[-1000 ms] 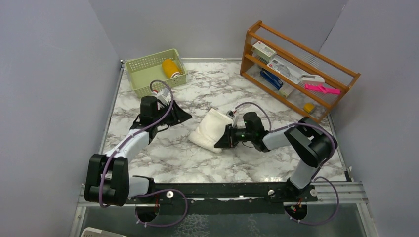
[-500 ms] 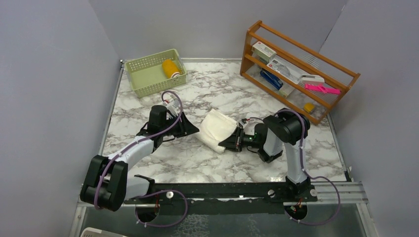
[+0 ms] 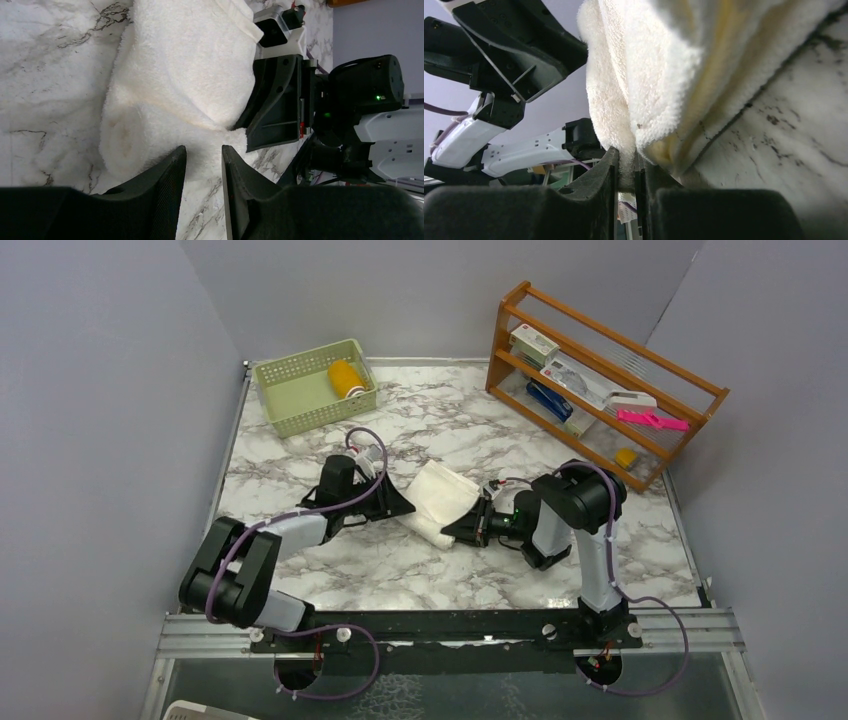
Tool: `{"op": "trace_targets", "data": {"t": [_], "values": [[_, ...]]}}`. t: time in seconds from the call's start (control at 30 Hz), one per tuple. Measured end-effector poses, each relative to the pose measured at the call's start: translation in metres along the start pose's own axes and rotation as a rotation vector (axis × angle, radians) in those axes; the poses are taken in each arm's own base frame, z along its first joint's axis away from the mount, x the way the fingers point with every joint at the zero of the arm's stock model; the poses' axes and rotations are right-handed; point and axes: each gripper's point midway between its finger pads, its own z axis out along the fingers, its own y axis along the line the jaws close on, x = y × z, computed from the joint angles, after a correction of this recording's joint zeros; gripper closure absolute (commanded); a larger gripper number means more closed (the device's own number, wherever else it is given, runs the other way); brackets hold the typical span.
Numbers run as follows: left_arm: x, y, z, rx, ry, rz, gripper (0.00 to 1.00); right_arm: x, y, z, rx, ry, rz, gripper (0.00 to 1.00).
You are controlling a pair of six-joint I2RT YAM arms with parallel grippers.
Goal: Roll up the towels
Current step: Roll the towel at the center of the board.
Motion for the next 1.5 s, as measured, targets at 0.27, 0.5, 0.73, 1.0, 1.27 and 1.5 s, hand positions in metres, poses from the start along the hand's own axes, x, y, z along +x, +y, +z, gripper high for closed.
{"op": "trace_targets", "data": {"t": [0.27,0.5,0.73,1.0,1.27,1.5], "values": [[0.005,0.028,0.028,-0.014,0.018,-0.038,0.69,-0.001,0.010,-0.001,-0.012,-0.011,-0.021,0.73],[-0.009,0.029,0.046,0.023,-0.012,-0.006,0.71,-0.034,0.057,0.010,0.094,-0.108,-0.424,0.64],[-0.011,0.031,0.051,0.040,-0.029,0.010,0.71,-0.033,0.149,0.001,0.111,-0.303,-1.221,0.34],[-0.010,0.032,0.051,0.041,-0.029,0.012,0.71,0.007,0.099,-0.007,0.213,-0.079,-1.885,0.35],[-0.010,0.033,0.051,0.035,-0.022,0.020,0.71,0.001,0.046,0.004,0.366,0.193,-2.106,0.38],[-0.010,0.033,0.052,0.031,-0.015,0.021,0.71,0.001,0.024,0.011,0.399,0.304,-2.137,0.61]]}}
